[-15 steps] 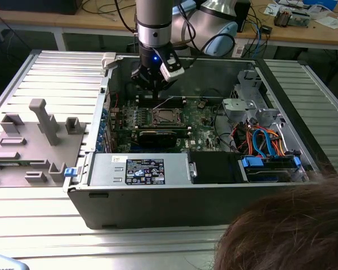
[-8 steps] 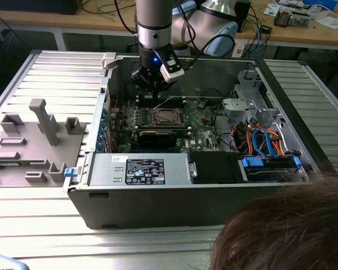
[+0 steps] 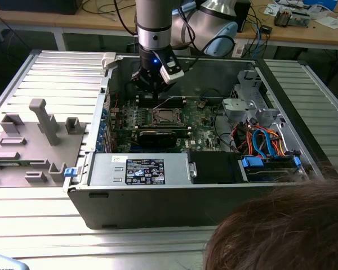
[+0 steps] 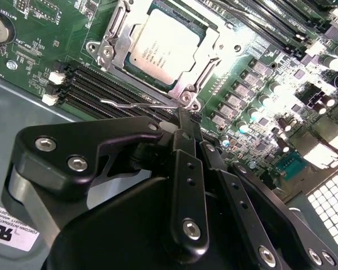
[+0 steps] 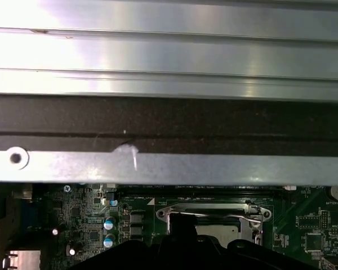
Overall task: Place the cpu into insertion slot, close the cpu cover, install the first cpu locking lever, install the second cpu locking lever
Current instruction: 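Install the first cpu locking lever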
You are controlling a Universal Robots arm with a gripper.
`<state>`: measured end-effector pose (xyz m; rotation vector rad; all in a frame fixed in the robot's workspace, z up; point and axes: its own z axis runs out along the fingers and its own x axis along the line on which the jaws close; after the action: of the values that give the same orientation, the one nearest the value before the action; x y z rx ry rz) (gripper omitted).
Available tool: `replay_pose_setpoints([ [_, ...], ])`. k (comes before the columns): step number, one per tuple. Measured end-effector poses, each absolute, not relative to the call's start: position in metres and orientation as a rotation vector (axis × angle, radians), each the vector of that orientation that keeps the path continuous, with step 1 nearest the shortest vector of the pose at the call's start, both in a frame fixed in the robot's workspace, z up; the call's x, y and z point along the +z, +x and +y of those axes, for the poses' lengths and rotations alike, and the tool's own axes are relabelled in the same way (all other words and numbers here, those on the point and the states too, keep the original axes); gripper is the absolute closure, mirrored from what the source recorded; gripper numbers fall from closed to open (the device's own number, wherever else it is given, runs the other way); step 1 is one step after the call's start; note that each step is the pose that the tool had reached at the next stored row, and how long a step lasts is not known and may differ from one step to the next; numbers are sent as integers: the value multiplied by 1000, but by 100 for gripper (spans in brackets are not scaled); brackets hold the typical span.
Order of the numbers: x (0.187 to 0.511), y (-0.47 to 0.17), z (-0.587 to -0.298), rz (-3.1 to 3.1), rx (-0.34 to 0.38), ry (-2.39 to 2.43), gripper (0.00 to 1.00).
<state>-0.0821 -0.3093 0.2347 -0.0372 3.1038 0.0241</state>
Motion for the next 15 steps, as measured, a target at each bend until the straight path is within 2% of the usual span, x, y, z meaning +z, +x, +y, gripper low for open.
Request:
replay_pose_setpoints([
  [15, 229, -82, -309, 3104, 26, -37, 89],
])
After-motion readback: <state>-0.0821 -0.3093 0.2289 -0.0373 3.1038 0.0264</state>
